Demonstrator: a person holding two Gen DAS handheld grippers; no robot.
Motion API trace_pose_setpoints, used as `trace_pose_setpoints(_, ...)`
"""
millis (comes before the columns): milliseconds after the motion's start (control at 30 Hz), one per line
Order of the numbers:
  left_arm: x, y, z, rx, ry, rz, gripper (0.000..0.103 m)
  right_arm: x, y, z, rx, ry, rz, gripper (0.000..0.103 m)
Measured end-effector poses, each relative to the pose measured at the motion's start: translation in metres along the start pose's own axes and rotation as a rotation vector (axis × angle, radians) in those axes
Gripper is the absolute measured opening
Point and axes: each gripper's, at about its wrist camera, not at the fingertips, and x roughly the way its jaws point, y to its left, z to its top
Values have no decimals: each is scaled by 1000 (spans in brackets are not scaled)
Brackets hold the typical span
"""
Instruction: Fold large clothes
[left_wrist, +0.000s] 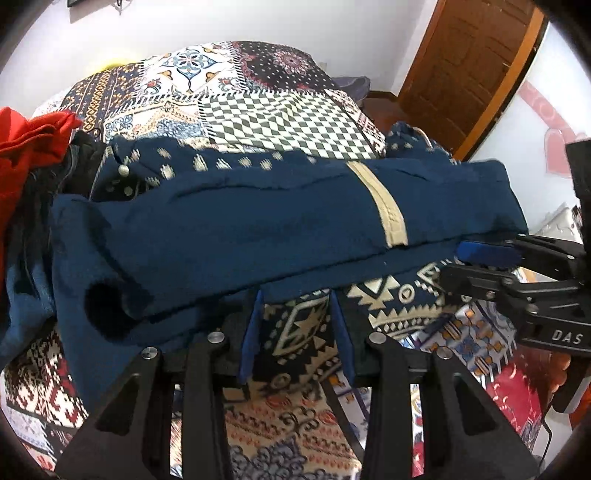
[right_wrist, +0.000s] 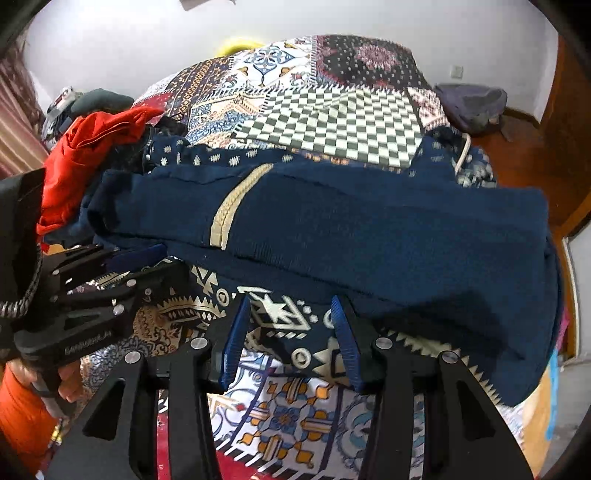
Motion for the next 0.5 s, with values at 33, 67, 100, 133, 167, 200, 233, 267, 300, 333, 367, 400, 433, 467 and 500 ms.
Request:
trace_pose_setpoints(33, -1, 3, 4, 2, -10, 7, 37, -2, -1, 2, -6, -9, -3, 42)
trace_pose_setpoints(67, -3, 6, 8, 4, -21, 22, 37, -4, -2, 3, -9, -16, -11, 42)
trace_pose_setpoints(100, -5, 10, 13, 9, -36, 54, 37, -4, -5, 8, -13, -21, -27, 42)
trace_pose_setpoints(133, -6, 15, 21, 13, -46, 79, 37, -3, -7, 12, -17, -20, -42, 42)
trace_pose_setpoints(167, -5, 22, 30, 12, -48, 82, 37, 0, -12, 21, -18, -15, -59, 42)
trace_pose_setpoints(200, -4, 27, 36, 7, -47, 87, 37, 4, -16, 29, -16, -9, -67, 42)
trace_pose_setpoints(233, -2, 36, 47, -4, -47, 115, 37, 6, -19, 35, -13, -2, -72, 42)
trace_pose_setpoints(267, -1, 44, 57, -14, -47, 142, 37, 9, -23, 45, -7, 5, -78, 42)
trace_pose_setpoints(300, 0, 52, 70, -32, -49, 172, 37, 11, -27, 60, 4, 1, -92, 41)
trace_pose_setpoints(333, -2, 62, 84, -61, -60, 209, 37, 7, -28, 70, 13, -22, -113, 41)
trace_pose_setpoints(367, -8, 70, 97, -89, -80, 241, 37, 2, -28, 77, 19, -55, -141, 42)
trace_pose_setpoints(400, -17, 78, 107, -109, -104, 238, 37, -9, -26, 89, 17, -121, -204, 42)
trace_pose_setpoints(433, -26, 81, 113, -122, -127, 225, 37, -17, -23, 94, 11, -158, -224, 42)
trace_pose_setpoints(467, -36, 84, 119, -134, -154, 216, 37, -28, -19, 98, 2, -203, -226, 42)
trace_pose_setpoints(500, -51, 86, 124, -141, -196, 215, 37, -41, -14, 101, -6, -245, -204, 42)
